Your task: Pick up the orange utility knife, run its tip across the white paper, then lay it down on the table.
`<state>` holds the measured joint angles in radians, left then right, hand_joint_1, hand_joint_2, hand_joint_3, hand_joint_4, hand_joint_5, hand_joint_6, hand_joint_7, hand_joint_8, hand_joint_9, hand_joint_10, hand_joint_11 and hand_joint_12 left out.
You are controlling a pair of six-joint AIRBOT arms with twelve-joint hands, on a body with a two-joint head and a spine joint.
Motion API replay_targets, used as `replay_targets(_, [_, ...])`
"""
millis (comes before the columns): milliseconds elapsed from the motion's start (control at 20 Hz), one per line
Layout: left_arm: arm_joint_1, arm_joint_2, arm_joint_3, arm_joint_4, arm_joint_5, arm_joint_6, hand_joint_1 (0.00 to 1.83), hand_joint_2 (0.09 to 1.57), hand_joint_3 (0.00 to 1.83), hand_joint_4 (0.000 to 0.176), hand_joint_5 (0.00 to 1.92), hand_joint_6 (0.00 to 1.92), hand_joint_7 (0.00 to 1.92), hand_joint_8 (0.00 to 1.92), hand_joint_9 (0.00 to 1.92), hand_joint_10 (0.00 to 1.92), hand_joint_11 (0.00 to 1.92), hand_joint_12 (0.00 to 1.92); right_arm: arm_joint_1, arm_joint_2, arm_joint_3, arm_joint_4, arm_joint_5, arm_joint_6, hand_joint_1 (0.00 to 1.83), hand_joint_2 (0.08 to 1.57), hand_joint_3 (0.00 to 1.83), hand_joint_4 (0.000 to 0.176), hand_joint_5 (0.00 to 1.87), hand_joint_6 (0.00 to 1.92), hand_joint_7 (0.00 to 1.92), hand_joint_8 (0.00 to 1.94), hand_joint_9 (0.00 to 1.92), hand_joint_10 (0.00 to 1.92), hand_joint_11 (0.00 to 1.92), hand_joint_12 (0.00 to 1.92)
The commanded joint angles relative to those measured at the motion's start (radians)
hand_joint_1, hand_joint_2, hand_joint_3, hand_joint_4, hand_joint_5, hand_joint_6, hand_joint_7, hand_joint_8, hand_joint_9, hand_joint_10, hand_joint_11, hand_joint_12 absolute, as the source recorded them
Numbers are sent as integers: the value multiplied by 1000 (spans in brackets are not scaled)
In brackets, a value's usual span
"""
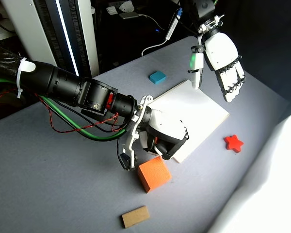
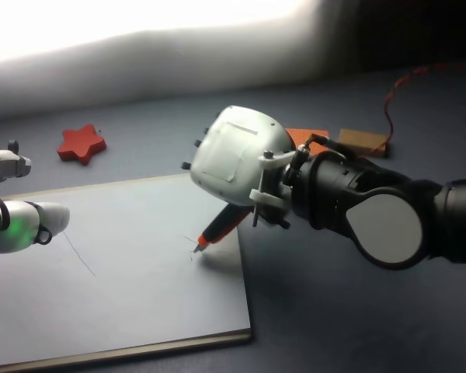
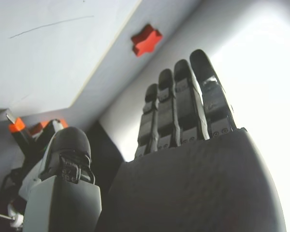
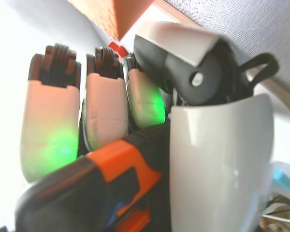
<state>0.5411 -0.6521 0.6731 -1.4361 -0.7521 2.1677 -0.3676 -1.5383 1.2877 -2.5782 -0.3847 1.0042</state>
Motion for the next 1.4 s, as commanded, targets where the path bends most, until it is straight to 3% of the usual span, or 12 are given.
replay_targets(0, [-6,5,6,52,-63,0,125,1251,0,0,340,27,453,18,419,47,0,1035,30,20,-17,-46,-100,7,1482,806,1032,148,1260,1921,1628,1941,1732,1921,1792,1921])
replay_targets(50, [-6,5,6,52,-63,0,137,1248,0,0,354,26,466,18,440,51,0,1057,42,52,-57,-45,-86,29,1490,806,1021,170,1270,1921,1633,1941,1735,1921,1796,1921])
replay_targets(100, [-5,5,6,52,-63,0,132,1251,0,0,354,21,479,18,451,51,0,1089,49,80,-90,-43,-74,43,1498,807,1022,175,1285,1921,1635,1941,1734,1921,1796,1921])
replay_targets(350, [-5,5,5,52,-63,0,121,1250,0,0,339,9,481,11,452,43,0,1073,62,226,-238,73,-61,47,1495,809,1037,176,1294,1921,1638,1941,1735,1921,1796,1921])
replay_targets(450, [-5,6,5,52,-62,0,117,1250,0,0,336,7,481,9,451,41,0,1066,63,298,-303,199,-48,47,1492,810,1040,176,1298,1921,1637,1941,1734,1921,1796,1921])
replay_targets(550, [-6,6,6,52,-62,0,128,1248,0,0,337,7,481,8,451,38,0,1059,50,347,-335,227,-19,120,1489,799,1039,176,1287,1921,1631,1941,1731,1921,1790,1921])
replay_targets(800, [-7,5,5,58,-59,0,129,1248,0,0,337,6,481,7,451,36,0,1056,-18,398,-345,225,-5,325,1489,798,1040,176,1287,1921,1630,1941,1730,1921,1790,1921])
replay_targets(900, [-9,6,5,58,-59,0,128,1248,0,0,337,6,481,6,451,36,0,1056,-34,399,-339,159,-13,402,1489,798,1040,176,1287,1921,1630,1941,1730,1921,1789,1921])
replay_targets(1350, [-8,5,4,58,-58,0,128,1248,0,0,338,5,482,5,453,33,0,1055,-77,381,-286,134,-38,357,1489,797,1041,176,1287,1921,1629,1941,1729,1921,1789,1921])
